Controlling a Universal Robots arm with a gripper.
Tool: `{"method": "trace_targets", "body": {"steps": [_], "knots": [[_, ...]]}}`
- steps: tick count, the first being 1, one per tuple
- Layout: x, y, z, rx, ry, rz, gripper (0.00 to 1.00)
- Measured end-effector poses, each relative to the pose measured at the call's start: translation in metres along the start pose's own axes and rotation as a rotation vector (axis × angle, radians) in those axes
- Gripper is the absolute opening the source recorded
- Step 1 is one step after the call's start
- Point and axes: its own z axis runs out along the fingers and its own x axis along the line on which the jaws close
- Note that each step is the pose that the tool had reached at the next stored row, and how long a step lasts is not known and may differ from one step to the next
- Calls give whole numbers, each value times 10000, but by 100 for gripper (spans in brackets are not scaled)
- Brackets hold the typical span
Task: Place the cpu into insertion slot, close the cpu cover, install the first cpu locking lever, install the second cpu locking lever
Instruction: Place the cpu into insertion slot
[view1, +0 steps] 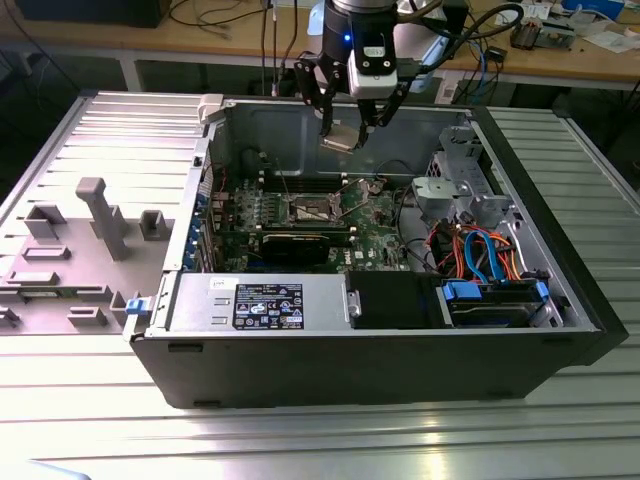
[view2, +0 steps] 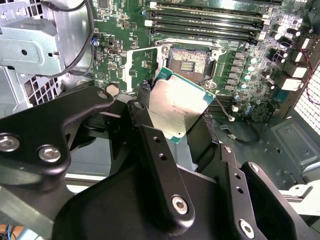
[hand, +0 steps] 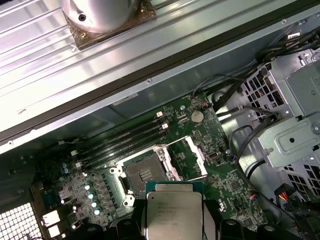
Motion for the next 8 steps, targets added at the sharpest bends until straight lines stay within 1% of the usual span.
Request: {"method": "trace_targets", "body": {"steps": [6,8], "knots": [[0,0,0,0,-2,27,54],[0,0,0,-3,-15,163,54]]}}
